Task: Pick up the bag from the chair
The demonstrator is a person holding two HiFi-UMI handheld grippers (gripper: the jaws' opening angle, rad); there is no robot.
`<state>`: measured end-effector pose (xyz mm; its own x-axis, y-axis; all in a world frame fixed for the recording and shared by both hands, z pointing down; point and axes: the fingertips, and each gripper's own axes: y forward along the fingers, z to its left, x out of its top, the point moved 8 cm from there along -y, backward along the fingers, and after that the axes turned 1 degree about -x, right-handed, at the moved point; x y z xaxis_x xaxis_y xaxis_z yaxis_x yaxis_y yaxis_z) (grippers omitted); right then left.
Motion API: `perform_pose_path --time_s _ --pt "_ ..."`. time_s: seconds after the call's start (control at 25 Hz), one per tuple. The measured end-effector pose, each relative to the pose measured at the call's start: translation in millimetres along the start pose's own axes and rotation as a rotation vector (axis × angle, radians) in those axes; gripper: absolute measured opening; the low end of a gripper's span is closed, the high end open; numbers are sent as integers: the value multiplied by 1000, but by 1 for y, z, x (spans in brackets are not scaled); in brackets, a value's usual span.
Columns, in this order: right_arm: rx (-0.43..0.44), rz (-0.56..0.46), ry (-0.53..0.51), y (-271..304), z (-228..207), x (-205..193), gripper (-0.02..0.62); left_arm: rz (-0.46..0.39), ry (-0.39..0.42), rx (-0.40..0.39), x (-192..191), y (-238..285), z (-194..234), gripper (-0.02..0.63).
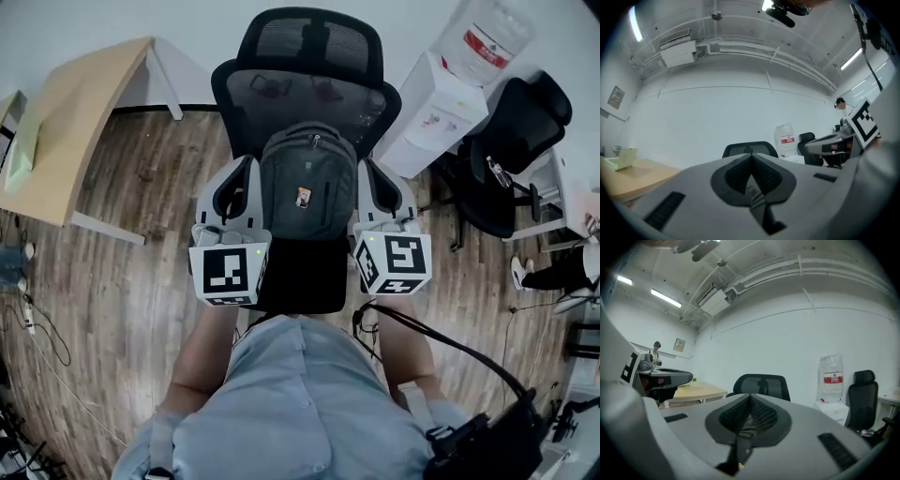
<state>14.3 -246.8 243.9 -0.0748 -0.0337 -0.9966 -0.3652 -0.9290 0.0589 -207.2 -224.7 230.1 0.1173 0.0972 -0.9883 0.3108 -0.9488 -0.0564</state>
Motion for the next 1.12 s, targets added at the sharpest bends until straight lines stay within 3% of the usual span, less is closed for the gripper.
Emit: perform_pose_path --time_s 0.32,0.6,0.76,1.12 --pt "-74 43 -8 30 -10 0 0 46 -15 -60 -16 49 28 0" --pt "-59 128 11 43 -10 -74 2 113 -47 -76 -94 58 28 0" --pt "-29 205 59 54 -52 -125 2 210 -57 -74 -138 85 -6 0" --pt "-2 309 108 79 -59 -163 2 320 -55 -82 -174 92 1 0"
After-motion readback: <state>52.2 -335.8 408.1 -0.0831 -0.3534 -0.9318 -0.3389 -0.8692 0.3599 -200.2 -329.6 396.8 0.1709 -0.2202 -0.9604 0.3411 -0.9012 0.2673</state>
